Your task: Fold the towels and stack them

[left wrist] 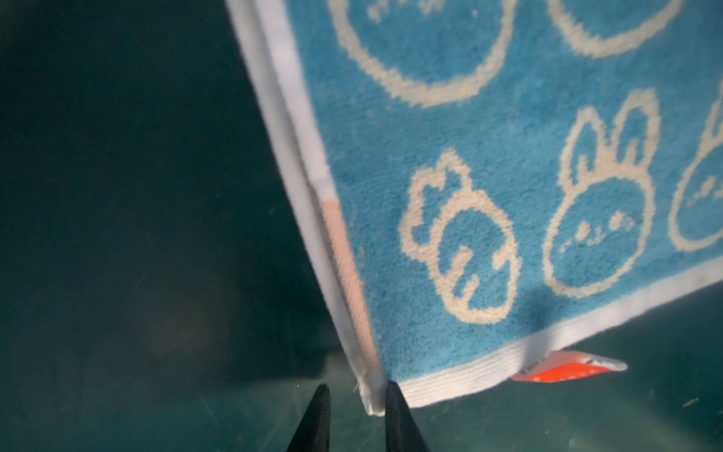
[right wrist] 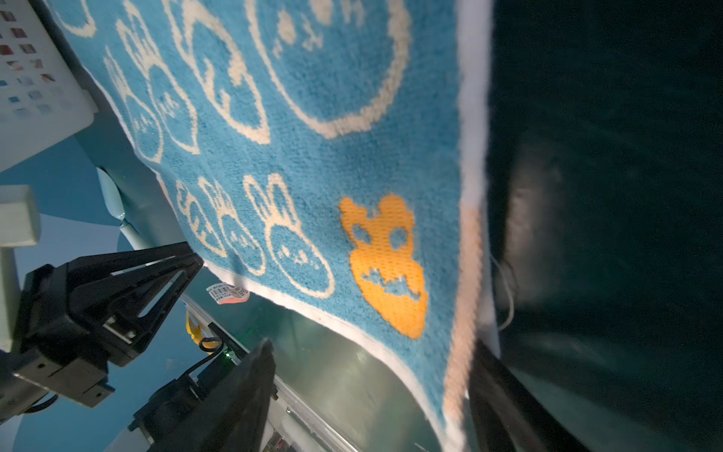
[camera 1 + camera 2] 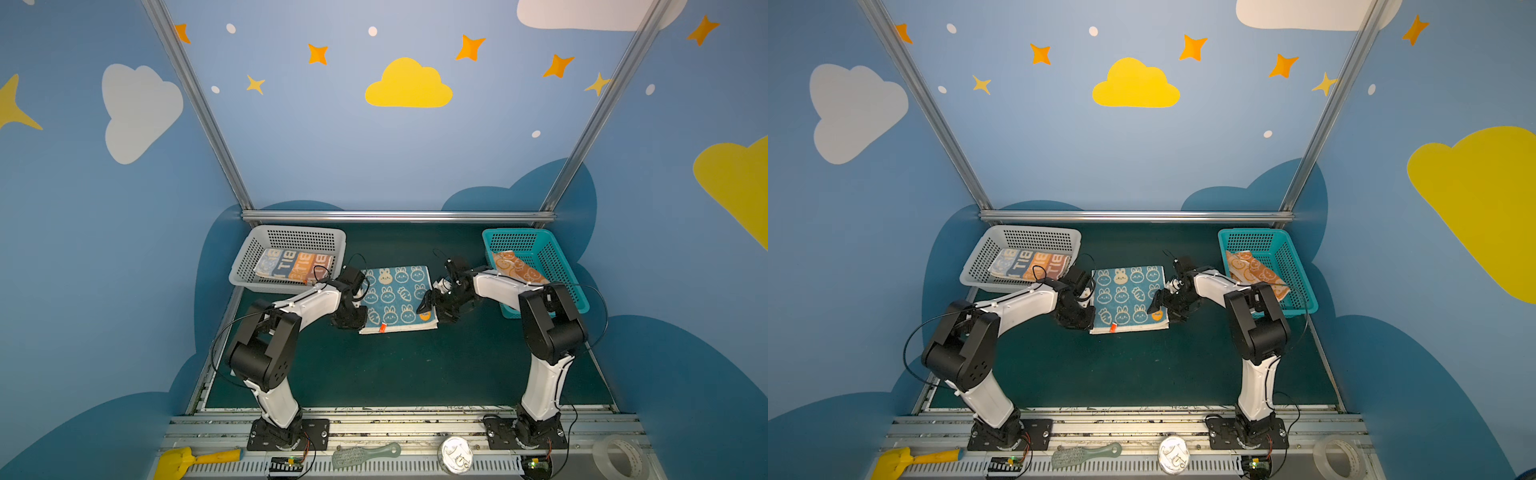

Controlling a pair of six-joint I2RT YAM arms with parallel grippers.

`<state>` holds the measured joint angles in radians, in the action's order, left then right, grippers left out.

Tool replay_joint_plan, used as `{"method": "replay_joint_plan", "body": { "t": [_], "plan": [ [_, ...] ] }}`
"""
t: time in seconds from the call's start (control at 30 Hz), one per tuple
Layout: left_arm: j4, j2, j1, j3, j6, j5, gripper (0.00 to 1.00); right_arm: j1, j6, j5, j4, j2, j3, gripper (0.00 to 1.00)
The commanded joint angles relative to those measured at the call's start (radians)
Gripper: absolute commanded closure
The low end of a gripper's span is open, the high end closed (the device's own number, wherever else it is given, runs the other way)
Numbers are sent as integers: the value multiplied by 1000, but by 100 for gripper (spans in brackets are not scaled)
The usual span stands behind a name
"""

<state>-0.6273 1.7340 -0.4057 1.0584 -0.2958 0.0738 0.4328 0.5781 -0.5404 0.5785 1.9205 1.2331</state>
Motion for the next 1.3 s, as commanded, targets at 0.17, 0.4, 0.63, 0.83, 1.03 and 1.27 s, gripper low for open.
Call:
{"method": "replay_joint_plan", "body": {
  "t": [0.17,0.4,0.63,0.83,1.03,1.27],
  "plan": [
    [-23,-70,0,50,1,-57,48,-9,-29,115,119,-154,-47,10],
    [-16,-138,-12,104,12,-105,0,-18,-50,103,136,-247,-6,10],
    [115,-130,-1,134,-60,-71,0,-1,-9,-21,38,-148,59,10],
    [302,-16,53,140,-93,274,0,22,25,-58,-46,-57,48,10],
    [310,6,8,140,-85,45,0,19,32,-77,-99,-13,-26,10],
    [292,64,-18,182,-98,-20,0,-27,10,-47,-112,13,-98,10]
  ]
}}
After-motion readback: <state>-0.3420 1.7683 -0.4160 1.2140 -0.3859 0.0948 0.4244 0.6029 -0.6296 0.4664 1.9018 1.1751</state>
